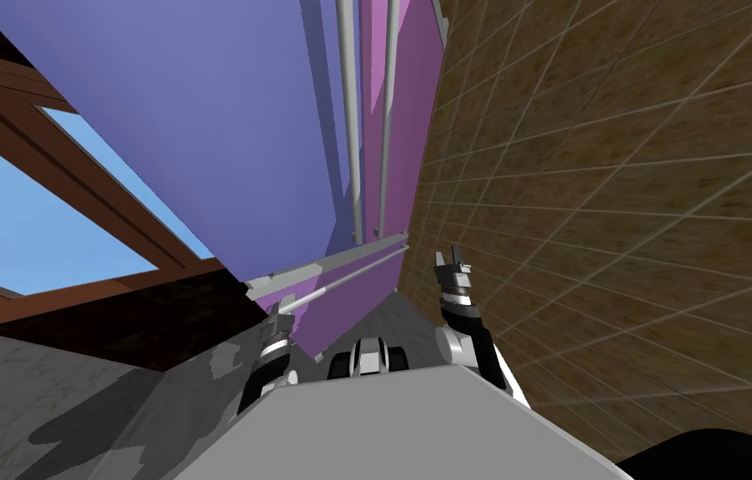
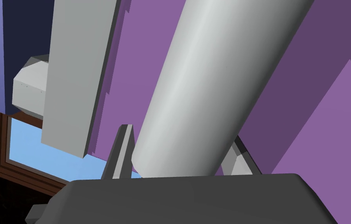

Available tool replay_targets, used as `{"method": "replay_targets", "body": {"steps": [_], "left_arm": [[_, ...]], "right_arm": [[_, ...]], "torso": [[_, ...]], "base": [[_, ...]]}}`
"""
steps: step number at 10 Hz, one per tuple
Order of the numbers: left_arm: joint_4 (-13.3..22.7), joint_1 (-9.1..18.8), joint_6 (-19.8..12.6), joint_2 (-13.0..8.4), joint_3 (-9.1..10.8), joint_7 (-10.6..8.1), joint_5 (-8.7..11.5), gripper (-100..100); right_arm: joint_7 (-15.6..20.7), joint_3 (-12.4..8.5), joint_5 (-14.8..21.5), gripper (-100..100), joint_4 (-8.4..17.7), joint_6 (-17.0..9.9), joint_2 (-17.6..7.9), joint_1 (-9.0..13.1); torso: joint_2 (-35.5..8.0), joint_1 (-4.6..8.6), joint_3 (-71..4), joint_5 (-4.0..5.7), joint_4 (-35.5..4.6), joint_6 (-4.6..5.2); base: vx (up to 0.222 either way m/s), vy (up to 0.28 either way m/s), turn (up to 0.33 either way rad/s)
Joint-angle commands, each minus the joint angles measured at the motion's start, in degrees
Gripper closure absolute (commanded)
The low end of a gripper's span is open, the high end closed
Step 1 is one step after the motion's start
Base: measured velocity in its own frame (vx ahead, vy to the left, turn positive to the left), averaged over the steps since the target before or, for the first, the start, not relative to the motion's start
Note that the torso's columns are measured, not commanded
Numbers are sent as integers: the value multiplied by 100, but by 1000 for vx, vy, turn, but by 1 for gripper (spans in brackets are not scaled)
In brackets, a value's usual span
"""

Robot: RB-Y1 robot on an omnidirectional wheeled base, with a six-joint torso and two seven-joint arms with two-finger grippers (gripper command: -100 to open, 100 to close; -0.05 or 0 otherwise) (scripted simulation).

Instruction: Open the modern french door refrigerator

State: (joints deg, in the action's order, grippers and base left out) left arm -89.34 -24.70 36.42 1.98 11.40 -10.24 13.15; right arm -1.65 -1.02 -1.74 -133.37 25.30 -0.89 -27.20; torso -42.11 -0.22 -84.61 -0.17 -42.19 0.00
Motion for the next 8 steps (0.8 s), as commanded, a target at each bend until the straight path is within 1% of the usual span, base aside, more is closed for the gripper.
{"method": "replay_targets", "body": {"steps": [1,3,4,5,8], "left_arm": [[-198,-127,-134,6,-18,-3,11,100],[-395,-253,-269,11,-36,-6,22,100],[-331,-208,-206,8,-18,-5,21,100],[-372,-282,-231,17,-49,-13,17,100],[-469,-382,-228,22,-102,-26,6,100]], "right_arm": [[0,1,0,0,0,0,1,1],[0,1,0,0,0,0,1,1],[0,2,0,0,0,0,2,2],[0,1,0,0,0,0,1,1],[0,1,0,0,0,0,1,2]], "torso": [[-25,24,11,6,-3,-4],[-27,40,14,13,-7,5],[-23,42,10,17,-9,10],[7,15,-10,23,-13,9],[-28,30,14,15,-12,0]], "base": [[-118,-106,16],[-145,-143,18],[-83,-72,15],[-105,-69,4],[-158,-110,6]]}}
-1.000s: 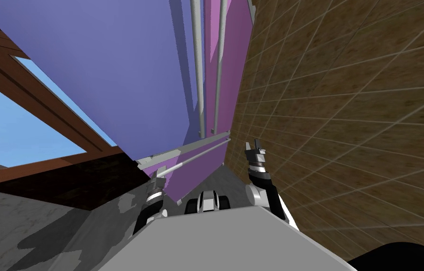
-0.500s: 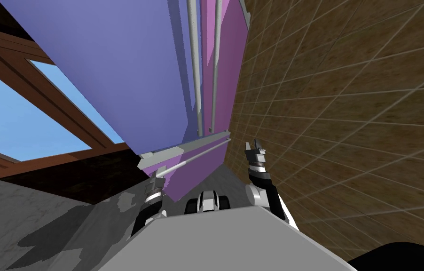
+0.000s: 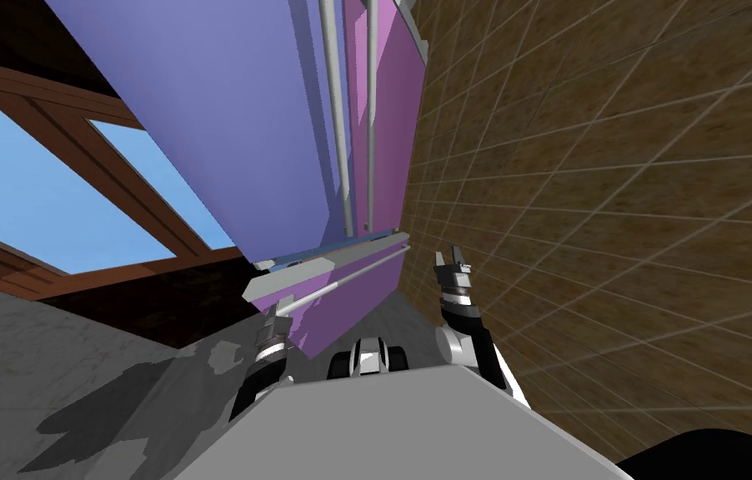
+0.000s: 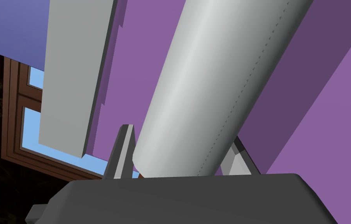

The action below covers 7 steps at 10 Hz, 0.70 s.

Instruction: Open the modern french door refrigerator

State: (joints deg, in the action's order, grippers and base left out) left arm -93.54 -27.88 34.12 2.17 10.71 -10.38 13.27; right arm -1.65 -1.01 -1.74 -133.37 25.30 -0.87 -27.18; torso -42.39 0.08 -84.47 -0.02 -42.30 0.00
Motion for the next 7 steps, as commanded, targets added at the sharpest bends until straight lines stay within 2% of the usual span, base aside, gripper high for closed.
{"method": "replay_targets", "body": {"steps": [1,6,7], "left_arm": [[-24,-42,-3,3,-13,-3,-2,100],[-143,-232,56,10,-123,-36,-22,100],[-129,-211,45,3,-87,-33,-12,100]], "right_arm": [[0,0,0,0,0,0,0,0],[0,0,0,0,0,0,0,0],[0,0,0,0,0,0,0,0]], "torso": [[16,5,-9,2,1,7],[11,14,-6,0,3,14],[12,14,-7,1,2,17]], "base": [[-64,-63,16],[-149,-109,10],[-97,-65,9]]}}
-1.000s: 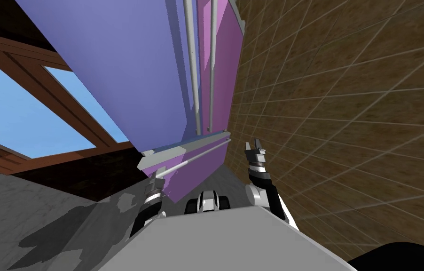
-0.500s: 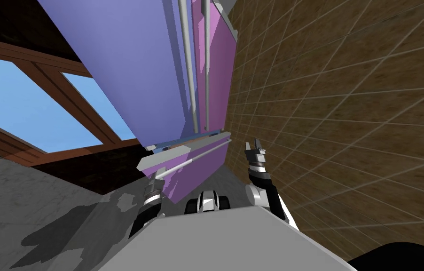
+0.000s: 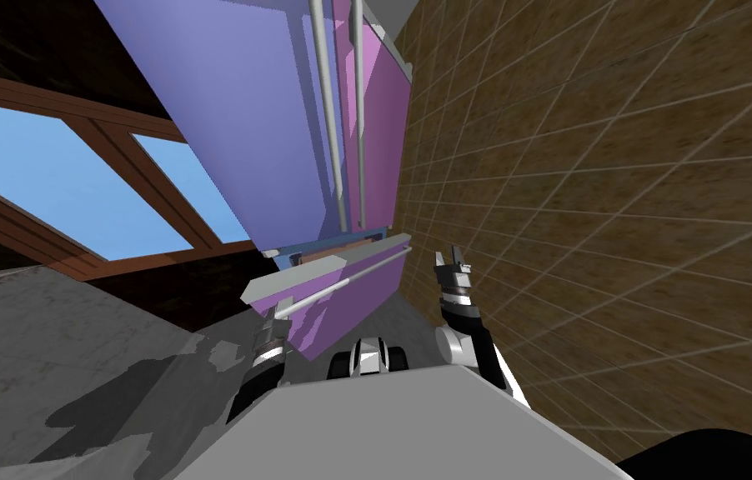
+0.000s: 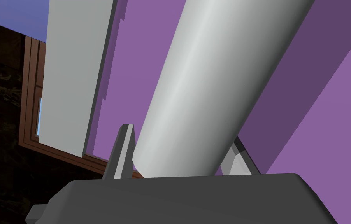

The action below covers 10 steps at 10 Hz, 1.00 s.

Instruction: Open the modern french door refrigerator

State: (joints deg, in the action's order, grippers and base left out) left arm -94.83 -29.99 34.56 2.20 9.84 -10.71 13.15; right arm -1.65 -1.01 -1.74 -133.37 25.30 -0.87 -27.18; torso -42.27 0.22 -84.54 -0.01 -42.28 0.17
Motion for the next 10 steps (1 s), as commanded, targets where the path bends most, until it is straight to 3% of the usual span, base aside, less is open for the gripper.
{"method": "replay_targets", "body": {"steps": [1,3,4,10], "left_arm": [[-14,-64,14,5,-38,-11,-7,100],[-55,-123,47,4,-80,-24,-16,100],[-223,-181,-59,3,-61,-25,2,-100],[-1211,-675,-627,-11,-5,-83,112,-100]], "right_arm": [[0,-1,0,0,0,0,-1,-1],[0,-1,0,0,0,0,-1,0],[0,0,0,0,0,0,0,0],[0,-2,0,0,-1,1,-2,-3]], "torso": [[29,-28,-20,7,-3,-7],[-14,-22,5,-2,-1,-18],[-25,-20,14,-3,-4,-23],[-31,6,10,23,-22,-16]], "base": [[-117,-61,2],[-192,-89,-4],[-88,-60,-14],[35,-1,-16]]}}
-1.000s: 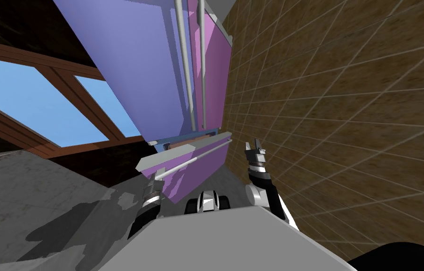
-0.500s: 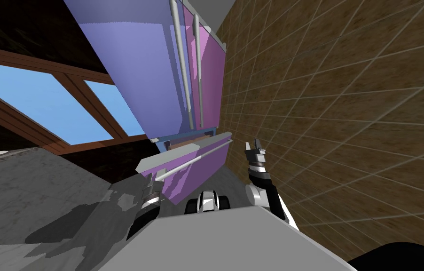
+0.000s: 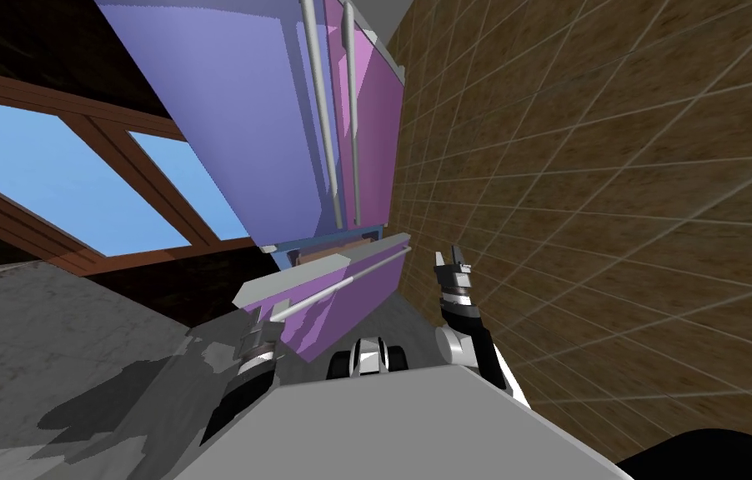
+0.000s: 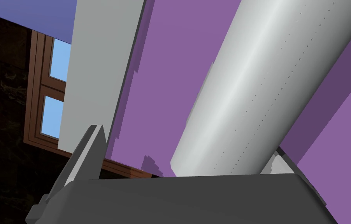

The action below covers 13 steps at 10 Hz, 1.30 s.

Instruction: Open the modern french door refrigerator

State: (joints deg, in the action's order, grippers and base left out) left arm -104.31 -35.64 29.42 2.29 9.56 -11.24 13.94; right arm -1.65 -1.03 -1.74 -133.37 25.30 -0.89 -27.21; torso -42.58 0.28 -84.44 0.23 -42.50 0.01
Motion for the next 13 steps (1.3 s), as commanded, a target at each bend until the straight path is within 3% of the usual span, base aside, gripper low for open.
{"method": "replay_targets", "body": {"steps": [1,4,7,8,13], "left_arm": [[-408,-193,-207,-22,32,-39,52,-100],[-752,-357,-396,-27,50,-58,89,-100],[-651,-407,-501,-13,34,-48,87,-100],[-636,-422,-535,-9,30,-47,88,0],[-543,-465,-607,5,12,-43,87,0]], "right_arm": [[0,0,0,0,0,0,0,0],[0,0,0,0,0,0,0,0],[0,0,0,0,0,0,0,0],[0,0,0,0,0,0,0,1],[0,0,0,0,0,0,0,1]], "torso": [[-10,12,3,11,-8,0],[-27,32,1,43,-30,-5],[-41,49,0,62,-42,-8],[-32,40,4,41,-26,-6],[24,-18,-15,-10,14,-1]], "base": [[19,-16,-25],[7,-12,-11],[6,0,-2],[5,2,-3],[0,0,0]]}}
